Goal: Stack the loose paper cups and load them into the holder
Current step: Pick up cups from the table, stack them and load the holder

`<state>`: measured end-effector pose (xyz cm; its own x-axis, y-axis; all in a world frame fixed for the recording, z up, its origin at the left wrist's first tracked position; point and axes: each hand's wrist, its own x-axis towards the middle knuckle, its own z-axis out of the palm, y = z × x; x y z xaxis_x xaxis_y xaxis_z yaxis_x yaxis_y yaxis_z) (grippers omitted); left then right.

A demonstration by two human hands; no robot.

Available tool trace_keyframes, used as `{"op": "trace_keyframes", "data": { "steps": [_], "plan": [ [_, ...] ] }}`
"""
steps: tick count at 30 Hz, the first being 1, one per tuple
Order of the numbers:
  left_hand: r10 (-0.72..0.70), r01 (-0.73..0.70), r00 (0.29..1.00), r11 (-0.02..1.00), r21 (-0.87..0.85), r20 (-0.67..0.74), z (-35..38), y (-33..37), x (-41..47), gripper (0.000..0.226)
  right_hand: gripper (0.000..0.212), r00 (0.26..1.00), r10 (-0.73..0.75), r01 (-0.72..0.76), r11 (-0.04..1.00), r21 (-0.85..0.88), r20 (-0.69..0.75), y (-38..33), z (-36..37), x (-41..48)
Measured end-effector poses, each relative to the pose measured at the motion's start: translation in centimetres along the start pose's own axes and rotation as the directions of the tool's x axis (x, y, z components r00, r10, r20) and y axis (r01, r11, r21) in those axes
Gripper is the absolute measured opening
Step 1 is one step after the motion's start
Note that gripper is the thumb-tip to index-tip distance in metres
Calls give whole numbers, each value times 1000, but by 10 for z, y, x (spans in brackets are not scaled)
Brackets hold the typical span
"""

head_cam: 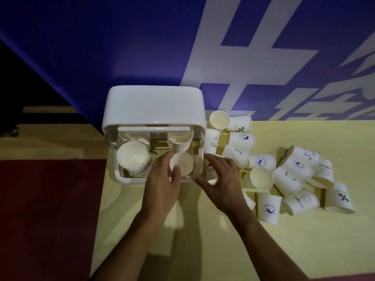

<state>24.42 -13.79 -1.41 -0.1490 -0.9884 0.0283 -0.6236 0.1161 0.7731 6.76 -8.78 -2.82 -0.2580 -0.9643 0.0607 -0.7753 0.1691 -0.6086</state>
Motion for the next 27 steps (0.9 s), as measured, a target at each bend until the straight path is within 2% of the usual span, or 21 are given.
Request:
{"op": "trace_keyframes", "data": {
  "steps": [2, 4, 6, 9, 12, 14, 18, 20, 23, 27],
  "plan": [
    [135, -132, 990, 989, -63, 36, 7, 26, -12, 37, 61, 995, 57, -54, 998, 38, -83, 18, -29, -14],
    [230, -210, 955, 970, -122, 185, 29, 58, -16, 41, 53, 973, 197, -186, 977, 105, -116, 37, -66, -32],
    [308, -305, 885, 950, -66, 350, 61, 86, -15, 55, 47, 943, 300, -279, 948, 151, -142, 55, -100, -49],
    [277, -385, 772, 920, 75, 572, 116, 118, -13, 83, 39, 896, 387, -347, 916, 199, -218, 93, -149, -77],
    [194, -425, 715, 884, 196, 672, 157, 124, -11, 98, 37, 856, 465, -416, 880, 231, -228, 135, -181, -98],
    [177, -433, 718, 871, 233, 674, 176, 125, -12, 95, 36, 824, 510, -464, 858, 222, -248, 167, -199, -110],
    [127, -312, 806, 921, 234, 578, 192, 121, -18, 78, 43, 761, 592, -558, 806, 199, -266, 226, -219, -126],
    [96, -237, 859, 945, 224, 504, 192, 125, -24, 74, 59, 711, 656, -625, 755, 199, -254, 252, -223, -133],
    [95, -175, 923, 967, 187, 373, 190, 139, -30, 72, 92, 593, 787, -756, 617, 221, -167, 280, -219, -130],
    [112, -149, 956, 981, 122, 272, 195, 175, -28, 74, 108, 458, 888, -840, 447, 306, -42, 307, -200, -115]
  ]
}}
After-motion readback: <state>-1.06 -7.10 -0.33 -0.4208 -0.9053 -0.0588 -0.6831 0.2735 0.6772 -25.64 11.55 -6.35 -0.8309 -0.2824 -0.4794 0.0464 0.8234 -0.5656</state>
